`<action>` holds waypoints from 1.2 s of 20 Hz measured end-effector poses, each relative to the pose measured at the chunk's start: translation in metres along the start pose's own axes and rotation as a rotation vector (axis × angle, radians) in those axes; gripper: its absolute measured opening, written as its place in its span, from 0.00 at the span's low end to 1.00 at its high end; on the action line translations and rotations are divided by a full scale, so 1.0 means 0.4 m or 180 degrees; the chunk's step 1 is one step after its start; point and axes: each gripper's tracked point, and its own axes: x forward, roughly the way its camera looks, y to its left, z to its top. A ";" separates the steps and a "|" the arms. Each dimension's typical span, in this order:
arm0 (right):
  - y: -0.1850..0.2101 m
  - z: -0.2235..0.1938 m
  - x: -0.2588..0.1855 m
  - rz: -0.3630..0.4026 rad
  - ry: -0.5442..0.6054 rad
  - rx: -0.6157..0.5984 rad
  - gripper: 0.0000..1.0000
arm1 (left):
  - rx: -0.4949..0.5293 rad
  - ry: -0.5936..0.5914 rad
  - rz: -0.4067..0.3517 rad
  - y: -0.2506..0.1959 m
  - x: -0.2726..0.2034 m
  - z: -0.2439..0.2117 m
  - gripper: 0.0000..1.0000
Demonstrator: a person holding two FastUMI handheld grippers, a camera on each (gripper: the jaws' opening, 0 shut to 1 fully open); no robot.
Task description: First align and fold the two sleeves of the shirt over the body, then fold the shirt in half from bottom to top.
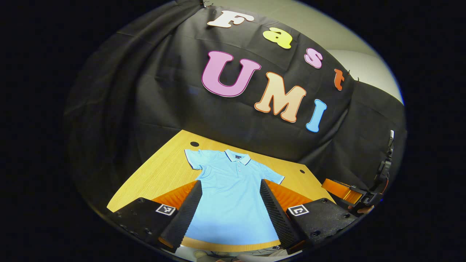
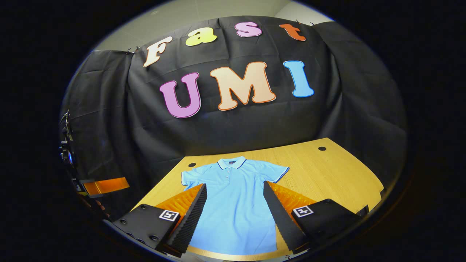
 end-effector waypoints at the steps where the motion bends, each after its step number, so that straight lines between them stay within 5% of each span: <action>1: -0.012 0.009 0.024 -0.0026 -0.0021 -0.0021 0.97 | 0.0014 -0.0011 -0.0037 -0.001 0.004 0.004 0.96; 6: -0.114 0.029 0.207 -0.0120 0.0042 -0.0115 0.97 | -0.0071 0.0099 0.0024 0.009 0.052 -0.001 0.95; 12: -0.290 0.003 0.489 -0.0252 0.0356 -0.0096 0.97 | -0.0040 0.0103 0.0473 0.046 0.143 0.037 0.96; 24: -0.563 -0.222 0.919 -0.0555 0.1025 0.0038 0.97 | -0.0026 0.0400 0.1021 0.047 0.231 -0.004 0.96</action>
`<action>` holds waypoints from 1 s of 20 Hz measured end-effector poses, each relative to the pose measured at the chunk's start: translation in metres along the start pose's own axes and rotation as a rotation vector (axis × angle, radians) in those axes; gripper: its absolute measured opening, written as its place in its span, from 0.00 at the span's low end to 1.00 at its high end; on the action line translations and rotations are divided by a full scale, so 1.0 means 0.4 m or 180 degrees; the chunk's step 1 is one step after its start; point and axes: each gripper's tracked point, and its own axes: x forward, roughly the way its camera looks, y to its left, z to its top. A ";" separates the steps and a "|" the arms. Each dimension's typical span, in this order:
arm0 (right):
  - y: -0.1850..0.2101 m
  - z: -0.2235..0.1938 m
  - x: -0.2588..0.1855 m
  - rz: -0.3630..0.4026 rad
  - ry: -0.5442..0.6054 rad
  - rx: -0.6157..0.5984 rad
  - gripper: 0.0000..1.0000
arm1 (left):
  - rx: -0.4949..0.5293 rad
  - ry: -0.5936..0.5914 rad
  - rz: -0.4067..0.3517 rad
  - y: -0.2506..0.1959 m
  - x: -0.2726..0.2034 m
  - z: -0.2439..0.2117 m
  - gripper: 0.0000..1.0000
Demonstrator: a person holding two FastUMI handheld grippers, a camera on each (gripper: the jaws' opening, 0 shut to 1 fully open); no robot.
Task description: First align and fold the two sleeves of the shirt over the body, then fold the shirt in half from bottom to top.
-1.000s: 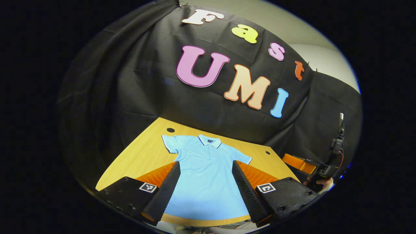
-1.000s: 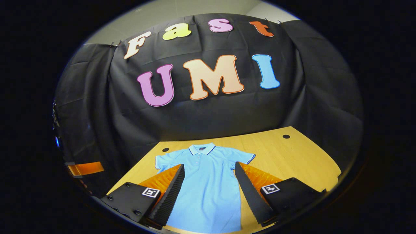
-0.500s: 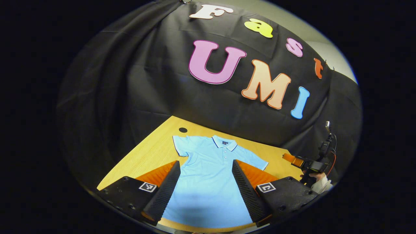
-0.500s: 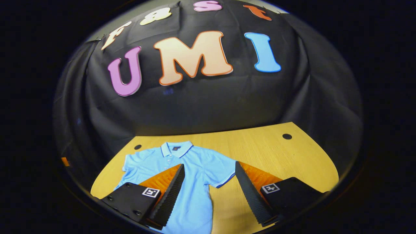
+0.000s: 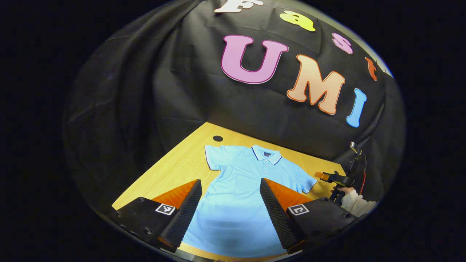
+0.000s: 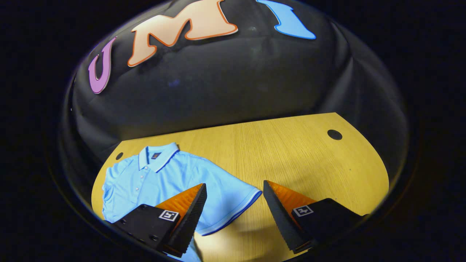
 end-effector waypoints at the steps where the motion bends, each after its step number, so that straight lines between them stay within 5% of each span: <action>1: -0.005 -0.007 0.018 -0.0005 0.0019 0.0032 0.97 | -0.0001 0.0029 0.0001 -0.009 0.003 -0.009 0.96; 4: -0.016 -0.032 0.061 0.0007 0.0117 0.0119 0.92 | 0.0058 0.0103 -0.0024 -0.041 0.015 -0.025 0.96; 6: -0.022 -0.049 0.072 0.0006 0.0165 0.0072 0.96 | 0.0118 0.0140 -0.0027 -0.054 0.025 -0.031 0.96; 10: -0.010 -0.066 0.077 0.0043 0.0136 -0.0198 0.80 | 0.0129 0.0177 -0.0043 -0.074 0.038 -0.028 0.96; 14: 0.007 -0.070 0.072 0.0132 0.0102 -0.0431 0.55 | 0.0125 0.0195 -0.0049 -0.089 0.046 -0.029 0.95; 17: 0.022 -0.074 0.070 0.0142 0.0094 -0.0466 0.16 | 0.0105 0.0224 -0.0063 -0.096 0.046 -0.038 0.95; 20: 0.043 -0.051 0.052 0.0164 0.0009 -0.0502 0.05 | 0.0099 0.0212 -0.0054 -0.095 0.039 -0.036 0.96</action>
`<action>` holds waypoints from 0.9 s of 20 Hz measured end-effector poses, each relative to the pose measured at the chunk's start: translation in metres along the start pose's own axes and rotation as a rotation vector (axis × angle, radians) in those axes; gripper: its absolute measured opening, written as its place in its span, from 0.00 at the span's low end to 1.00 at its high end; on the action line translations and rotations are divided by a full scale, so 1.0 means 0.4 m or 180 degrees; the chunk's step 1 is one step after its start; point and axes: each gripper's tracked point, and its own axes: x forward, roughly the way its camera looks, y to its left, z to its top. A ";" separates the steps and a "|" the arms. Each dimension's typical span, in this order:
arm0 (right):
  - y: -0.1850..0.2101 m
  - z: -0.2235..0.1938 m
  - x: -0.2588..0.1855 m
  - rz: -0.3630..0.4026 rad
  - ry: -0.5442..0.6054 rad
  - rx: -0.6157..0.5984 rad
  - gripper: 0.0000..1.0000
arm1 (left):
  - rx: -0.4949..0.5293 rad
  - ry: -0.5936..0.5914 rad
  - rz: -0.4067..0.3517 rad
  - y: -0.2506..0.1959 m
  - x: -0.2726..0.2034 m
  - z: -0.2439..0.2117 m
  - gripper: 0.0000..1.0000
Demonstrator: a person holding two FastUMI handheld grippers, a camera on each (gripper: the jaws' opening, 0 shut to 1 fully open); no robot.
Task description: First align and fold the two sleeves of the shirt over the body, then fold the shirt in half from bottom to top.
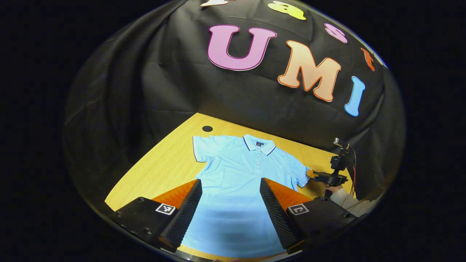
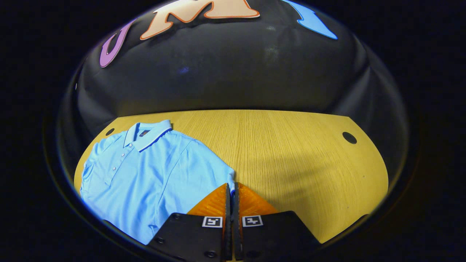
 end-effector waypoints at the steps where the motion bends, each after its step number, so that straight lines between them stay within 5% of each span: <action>1: 0.022 0.024 -0.010 0.0063 -0.0085 0.0054 0.05 | -0.0003 0.0001 0.0005 0.000 -0.004 0.000 0.95; 9: 0.336 0.128 -0.116 0.1257 -0.0279 0.0955 0.05 | -0.0082 0.0010 0.0011 0.005 -0.017 -0.020 0.96; 16: 0.518 0.043 -0.072 0.1560 0.0004 0.1287 0.10 | -0.0157 -0.0012 0.0080 0.043 -0.023 -0.029 0.96; 17: 0.528 0.033 -0.088 0.1614 0.0080 0.1328 0.13 | -0.0167 -0.0034 0.0085 0.042 -0.021 -0.022 0.96; 18: 0.545 0.019 -0.097 0.1683 0.0154 0.1364 0.28 | -0.0174 -0.0052 0.0092 0.045 -0.018 -0.021 0.96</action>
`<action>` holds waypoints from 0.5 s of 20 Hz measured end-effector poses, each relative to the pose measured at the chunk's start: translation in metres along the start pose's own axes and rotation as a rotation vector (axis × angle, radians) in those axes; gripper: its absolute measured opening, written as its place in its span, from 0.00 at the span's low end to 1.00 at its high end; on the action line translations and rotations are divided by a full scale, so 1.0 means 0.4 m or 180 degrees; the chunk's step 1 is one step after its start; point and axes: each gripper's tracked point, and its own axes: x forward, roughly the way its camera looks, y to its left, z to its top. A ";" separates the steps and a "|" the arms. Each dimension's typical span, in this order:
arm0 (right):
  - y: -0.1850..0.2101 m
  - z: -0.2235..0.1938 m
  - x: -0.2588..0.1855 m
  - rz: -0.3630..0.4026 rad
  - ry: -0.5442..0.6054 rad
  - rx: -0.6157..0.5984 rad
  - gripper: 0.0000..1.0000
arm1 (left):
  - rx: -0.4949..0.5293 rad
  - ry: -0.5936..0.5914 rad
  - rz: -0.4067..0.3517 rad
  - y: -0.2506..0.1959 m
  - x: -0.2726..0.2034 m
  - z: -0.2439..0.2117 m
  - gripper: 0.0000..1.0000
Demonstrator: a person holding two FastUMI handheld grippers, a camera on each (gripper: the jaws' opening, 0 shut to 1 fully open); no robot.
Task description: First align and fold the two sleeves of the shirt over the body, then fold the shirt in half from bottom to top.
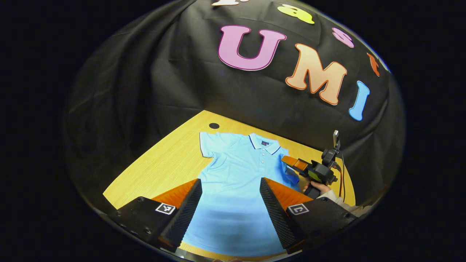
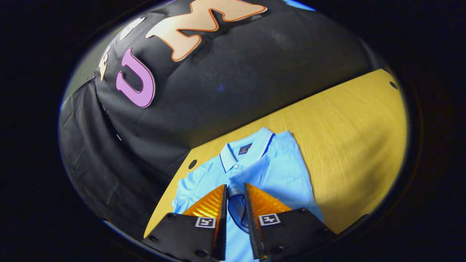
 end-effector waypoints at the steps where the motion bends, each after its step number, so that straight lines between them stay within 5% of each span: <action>1: 0.006 -0.006 -0.008 0.0022 0.0045 -0.0006 0.42 | -0.0013 -0.0013 0.0004 0.006 0.007 0.003 0.96; 4: -0.002 -0.006 -0.041 -0.0091 0.0038 -0.0281 0.92 | -0.0030 -0.0021 -0.0038 0.052 0.068 0.021 0.96; 10: -0.028 0.009 -0.208 -0.0556 -0.0189 -0.0368 0.98 | 0.0292 -0.0009 -0.0189 0.117 0.256 0.072 0.96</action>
